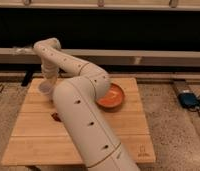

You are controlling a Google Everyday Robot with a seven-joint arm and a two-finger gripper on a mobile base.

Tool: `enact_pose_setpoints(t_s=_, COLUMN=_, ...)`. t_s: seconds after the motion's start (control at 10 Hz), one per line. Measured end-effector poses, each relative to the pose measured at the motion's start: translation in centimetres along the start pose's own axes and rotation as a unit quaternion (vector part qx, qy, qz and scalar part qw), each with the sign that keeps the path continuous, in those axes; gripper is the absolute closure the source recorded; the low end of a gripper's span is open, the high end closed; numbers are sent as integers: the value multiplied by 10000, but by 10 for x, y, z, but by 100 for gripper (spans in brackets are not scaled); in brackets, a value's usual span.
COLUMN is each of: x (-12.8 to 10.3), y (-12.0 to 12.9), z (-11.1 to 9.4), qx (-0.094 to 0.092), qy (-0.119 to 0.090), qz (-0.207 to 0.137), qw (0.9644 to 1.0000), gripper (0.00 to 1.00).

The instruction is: Pick up the ceramic cup

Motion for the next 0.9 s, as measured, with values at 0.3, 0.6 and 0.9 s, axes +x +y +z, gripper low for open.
enact_pose_setpoints(t_s=0.3, x=7, y=-6, z=-46, qx=241, qy=260, qz=-156, qw=9992, gripper=100)
enact_pose_setpoints(t_s=0.6, x=13, y=-11, z=-88, qx=342, qy=497, qz=-446, qw=9972, gripper=100)
enact_pose_setpoints(t_s=0.9, x=15, y=-16, z=-99, qx=466, qy=493, qz=-555, qw=9962, gripper=100)
